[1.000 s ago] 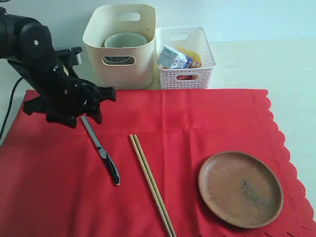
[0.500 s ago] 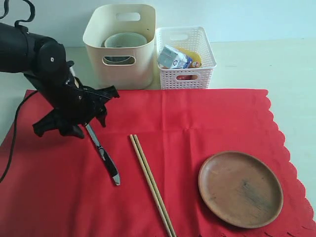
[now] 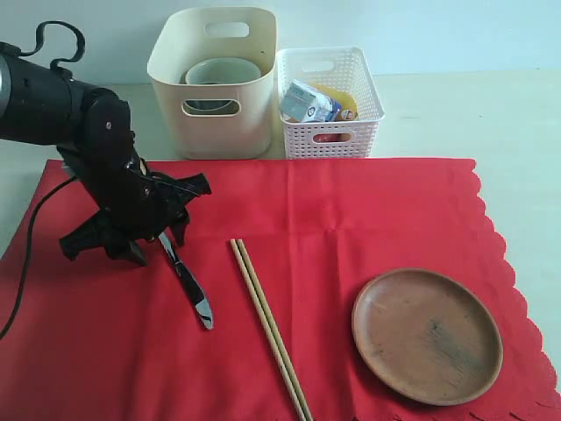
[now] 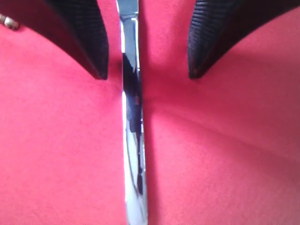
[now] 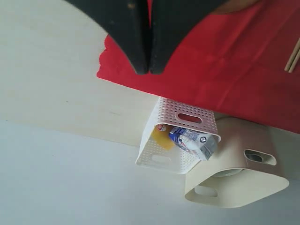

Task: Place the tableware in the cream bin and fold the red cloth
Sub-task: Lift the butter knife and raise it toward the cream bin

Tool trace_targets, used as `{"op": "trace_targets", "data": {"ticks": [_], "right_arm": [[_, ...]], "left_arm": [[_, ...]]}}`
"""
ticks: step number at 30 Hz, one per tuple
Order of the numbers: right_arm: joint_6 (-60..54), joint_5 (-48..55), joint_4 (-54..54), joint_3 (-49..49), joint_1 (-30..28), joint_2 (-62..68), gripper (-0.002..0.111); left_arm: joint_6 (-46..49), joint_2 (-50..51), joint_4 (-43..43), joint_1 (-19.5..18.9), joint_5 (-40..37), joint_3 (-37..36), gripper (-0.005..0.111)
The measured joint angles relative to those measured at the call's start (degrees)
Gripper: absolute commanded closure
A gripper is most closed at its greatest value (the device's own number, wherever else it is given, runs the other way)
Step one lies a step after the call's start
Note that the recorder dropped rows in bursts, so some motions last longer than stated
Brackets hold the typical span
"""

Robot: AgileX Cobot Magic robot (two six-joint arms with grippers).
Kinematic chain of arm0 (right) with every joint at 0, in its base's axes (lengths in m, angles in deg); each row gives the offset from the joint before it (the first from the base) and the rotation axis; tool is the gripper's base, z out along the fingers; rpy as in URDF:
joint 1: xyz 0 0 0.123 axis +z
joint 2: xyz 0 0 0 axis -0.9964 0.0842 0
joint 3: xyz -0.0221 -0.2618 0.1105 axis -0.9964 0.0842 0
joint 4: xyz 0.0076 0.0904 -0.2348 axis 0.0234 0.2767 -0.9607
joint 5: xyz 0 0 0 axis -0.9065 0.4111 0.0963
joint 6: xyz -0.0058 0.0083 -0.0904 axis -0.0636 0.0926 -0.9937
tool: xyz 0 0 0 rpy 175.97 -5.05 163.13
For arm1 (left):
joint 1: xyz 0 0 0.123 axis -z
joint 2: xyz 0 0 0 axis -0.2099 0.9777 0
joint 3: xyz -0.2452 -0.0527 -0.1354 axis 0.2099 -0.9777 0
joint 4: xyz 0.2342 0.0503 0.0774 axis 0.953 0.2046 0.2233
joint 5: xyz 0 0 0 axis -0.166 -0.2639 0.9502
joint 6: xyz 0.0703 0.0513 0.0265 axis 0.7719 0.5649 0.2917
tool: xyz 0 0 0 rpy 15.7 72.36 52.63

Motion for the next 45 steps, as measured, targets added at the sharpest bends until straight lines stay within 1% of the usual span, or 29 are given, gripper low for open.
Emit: {"op": "trace_targets", "data": {"ticks": [2, 4, 7, 9, 15, 19, 21, 23, 30, 36, 40, 45], "right_arm": [[0.00, 0.00, 0.00, 0.00, 0.00, 0.00, 0.108], [0.00, 0.00, 0.00, 0.00, 0.00, 0.00, 0.108], [0.00, 0.00, 0.00, 0.00, 0.00, 0.00, 0.108], [0.00, 0.00, 0.00, 0.00, 0.00, 0.00, 0.108], [0.00, 0.00, 0.00, 0.00, 0.00, 0.00, 0.108], [0.00, 0.00, 0.00, 0.00, 0.00, 0.00, 0.108], [0.00, 0.00, 0.00, 0.00, 0.00, 0.00, 0.108], [0.00, 0.00, 0.11, 0.00, 0.00, 0.00, 0.108], [0.00, 0.00, 0.63, 0.00, 0.00, 0.00, 0.108], [0.00, 0.00, 0.63, 0.00, 0.00, 0.00, 0.108], [0.00, 0.00, 0.63, 0.00, 0.00, 0.00, 0.108], [0.00, 0.00, 0.63, 0.00, 0.00, 0.00, 0.108]], "left_arm": [[0.00, 0.11, 0.25, 0.00, 0.00, 0.08, 0.065], [0.00, 0.23, 0.68, 0.00, -0.60, 0.08, 0.078], [0.92, 0.23, 1.37, 0.00, -1.47, 0.08, 0.095], [2.49, 0.34, 1.86, 0.00, -1.68, 0.08, 0.101], [8.35, 0.43, 1.86, 0.00, -2.47, 0.26, 0.097], [11.63, 0.47, 1.86, -0.29, -3.15, 0.59, 0.097], [13.97, 0.47, 1.86, -0.29, -3.59, 0.56, 0.100], [16.33, 0.47, 1.86, -0.29, -4.14, 0.56, 0.107], [23.74, -0.13, 3.94, -0.34, -8.55, 0.45, 0.107], [29.20, -3.38, 7.05, -0.44, -10.83, 0.24, 0.107], [33.06, -6.42, 7.14, -1.39, -11.66, 0.24, 0.107], [37.76, -10.57, 7.29, -4.05, -12.88, 0.20, 0.107]]}}
